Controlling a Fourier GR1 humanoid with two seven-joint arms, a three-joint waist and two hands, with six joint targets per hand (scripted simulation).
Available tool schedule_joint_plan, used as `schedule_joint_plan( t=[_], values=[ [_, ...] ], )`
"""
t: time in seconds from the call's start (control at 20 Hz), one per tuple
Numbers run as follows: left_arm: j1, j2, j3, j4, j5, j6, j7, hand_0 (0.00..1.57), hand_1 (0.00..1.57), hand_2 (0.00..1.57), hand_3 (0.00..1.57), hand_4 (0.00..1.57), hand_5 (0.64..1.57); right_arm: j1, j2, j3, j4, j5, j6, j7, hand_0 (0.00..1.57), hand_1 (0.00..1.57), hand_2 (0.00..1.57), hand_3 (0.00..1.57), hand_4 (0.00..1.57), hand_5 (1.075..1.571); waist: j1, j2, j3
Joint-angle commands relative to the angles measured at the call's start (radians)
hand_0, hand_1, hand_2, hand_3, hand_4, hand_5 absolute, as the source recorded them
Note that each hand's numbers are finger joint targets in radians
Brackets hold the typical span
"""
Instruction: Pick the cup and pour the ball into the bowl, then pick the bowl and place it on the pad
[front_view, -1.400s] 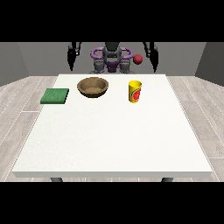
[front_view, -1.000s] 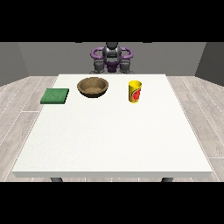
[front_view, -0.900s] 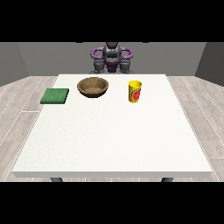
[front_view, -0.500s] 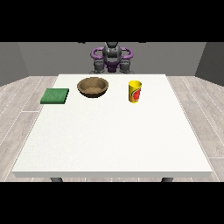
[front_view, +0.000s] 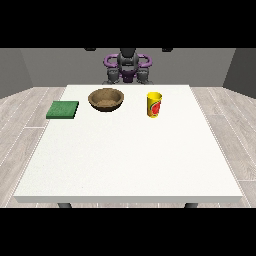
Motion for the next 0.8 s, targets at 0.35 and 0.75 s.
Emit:
schedule_joint_plan(
  t=[0.35,0.75],
  values=[
    [-0.122,0.091,0.124,0.294,-0.127,-0.013,-0.366,0.0,0.0,0.0,0.0,0.0,1.434,-0.064,-0.041,-0.057,-0.106,-0.069,0.135,-0.081,0.0,0.0,0.0,0.0,0.0,1.566,-0.149,0.266,-0.0003],
    [-0.065,0.067,0.158,0.582,-0.123,-0.078,-0.668,0.0,0.0,0.0,0.0,0.0,1.4,-0.056,-0.07,-0.132,-0.159,-0.058,0.148,-0.049,0.0,0.0,0.0,0.0,0.0,1.567,-0.113,0.279,-0.0003]
  ],
)
